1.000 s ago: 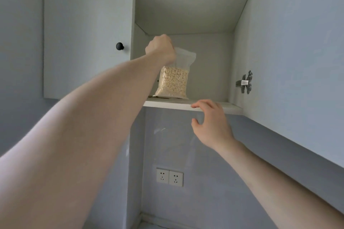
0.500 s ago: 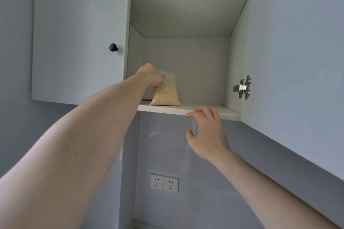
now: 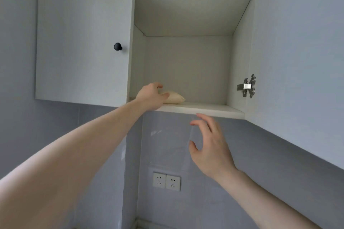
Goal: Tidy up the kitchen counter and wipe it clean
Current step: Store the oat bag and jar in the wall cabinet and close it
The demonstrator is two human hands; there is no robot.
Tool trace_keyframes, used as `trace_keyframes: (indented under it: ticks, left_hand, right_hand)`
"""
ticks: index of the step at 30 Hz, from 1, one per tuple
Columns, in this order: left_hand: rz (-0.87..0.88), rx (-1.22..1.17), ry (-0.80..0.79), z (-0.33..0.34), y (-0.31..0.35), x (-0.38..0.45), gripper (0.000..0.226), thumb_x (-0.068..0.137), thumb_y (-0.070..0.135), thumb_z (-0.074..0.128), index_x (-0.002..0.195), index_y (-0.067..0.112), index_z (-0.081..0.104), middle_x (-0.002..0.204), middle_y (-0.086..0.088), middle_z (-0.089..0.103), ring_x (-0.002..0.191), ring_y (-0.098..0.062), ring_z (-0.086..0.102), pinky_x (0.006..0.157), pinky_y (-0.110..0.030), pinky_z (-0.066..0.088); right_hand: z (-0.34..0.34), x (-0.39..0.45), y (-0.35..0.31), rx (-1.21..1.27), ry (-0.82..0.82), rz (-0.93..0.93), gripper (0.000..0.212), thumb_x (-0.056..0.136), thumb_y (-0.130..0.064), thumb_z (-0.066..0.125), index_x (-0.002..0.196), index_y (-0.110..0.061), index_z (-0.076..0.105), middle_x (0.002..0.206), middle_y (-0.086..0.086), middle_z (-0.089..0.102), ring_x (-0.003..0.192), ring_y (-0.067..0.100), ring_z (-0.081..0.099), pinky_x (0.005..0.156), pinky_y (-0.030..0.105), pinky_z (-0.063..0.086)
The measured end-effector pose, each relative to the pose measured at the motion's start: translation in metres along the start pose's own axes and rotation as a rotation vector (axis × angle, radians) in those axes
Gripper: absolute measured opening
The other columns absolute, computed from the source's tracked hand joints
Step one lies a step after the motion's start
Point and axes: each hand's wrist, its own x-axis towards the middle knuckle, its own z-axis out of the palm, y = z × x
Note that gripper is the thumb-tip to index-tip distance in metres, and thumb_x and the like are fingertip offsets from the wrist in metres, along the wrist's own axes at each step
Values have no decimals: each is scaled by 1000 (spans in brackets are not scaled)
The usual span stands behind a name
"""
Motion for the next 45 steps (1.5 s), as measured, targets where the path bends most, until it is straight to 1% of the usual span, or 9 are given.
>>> trace_keyframes:
  ticks: [4, 7, 15, 23, 26, 32, 35, 40, 45]
  left_hand:
    - [397, -41, 249, 13, -6, -93, 26, 93, 28, 64, 118, 24, 63, 128, 6, 57, 117, -22, 54, 99, -40, 44]
    - [481, -16, 143, 42, -37, -181, 19, 88, 27, 66, 106, 25, 65, 119, 11, 59, 109, -20, 56, 95, -41, 46]
    - [9, 23, -462, 131, -146, -360, 21, 91, 34, 64, 112, 38, 63, 122, 22, 54, 115, -10, 55, 96, -32, 49]
    - [-205, 41, -619, 167, -181, -425, 19, 95, 38, 62, 114, 41, 62, 125, 25, 52, 108, -3, 60, 90, -26, 50]
    - [-223, 30, -625, 175, -185, -431, 19, 95, 37, 62, 114, 40, 63, 123, 24, 52, 113, -3, 56, 90, -24, 48]
    - [-248, 21, -652, 192, -187, -430, 21, 94, 35, 63, 115, 37, 64, 123, 21, 54, 112, -3, 57, 88, -27, 50]
    - [-249, 2, -667, 208, -189, -423, 22, 92, 34, 64, 114, 36, 65, 122, 18, 55, 109, -4, 58, 86, -29, 53]
    - [-257, 30, -749, 264, -195, -399, 39, 89, 27, 67, 127, 28, 60, 131, 4, 55, 113, -18, 61, 93, -35, 54]
    - [-204, 117, -913, 324, -187, -386, 75, 85, 27, 74, 151, 22, 39, 148, -4, 41, 128, -28, 52, 104, -38, 50]
  right_hand:
    - [19, -61, 7, 115, -104, 5, 38, 86, -19, 68, 121, -29, 57, 127, -18, 52, 124, 3, 46, 103, 19, 37]
    - [48, -124, 25, 133, -357, 111, 32, 92, -25, 63, 121, -36, 55, 121, -26, 51, 121, -5, 44, 99, 18, 38]
    - [128, -294, 86, -30, -977, 408, 36, 92, -22, 63, 125, -35, 58, 132, -20, 56, 129, 5, 47, 106, 26, 40]
    - [166, -376, 124, -220, -1294, 536, 42, 89, -9, 58, 127, -27, 61, 132, -6, 59, 123, 16, 54, 93, 28, 46]
    - [172, -388, 122, -274, -1266, 534, 15, 96, -19, 60, 104, -29, 68, 110, -4, 67, 100, 18, 63, 78, 28, 49]
    - [168, -379, 113, -209, -1181, 506, 15, 97, -25, 66, 84, -19, 69, 87, -5, 66, 82, 15, 65, 67, 26, 49]
    - [156, -360, 108, -136, -1089, 502, 20, 95, -26, 68, 81, -12, 67, 80, -2, 68, 72, 13, 60, 55, 20, 38]
    - [121, -316, 103, -60, -883, 503, 27, 92, -29, 69, 77, -8, 62, 65, -4, 57, 65, 20, 48, 55, 28, 37]
    - [92, -281, 101, -57, -756, 478, 35, 91, -37, 67, 77, -7, 59, 71, 8, 64, 71, 24, 59, 62, 33, 48]
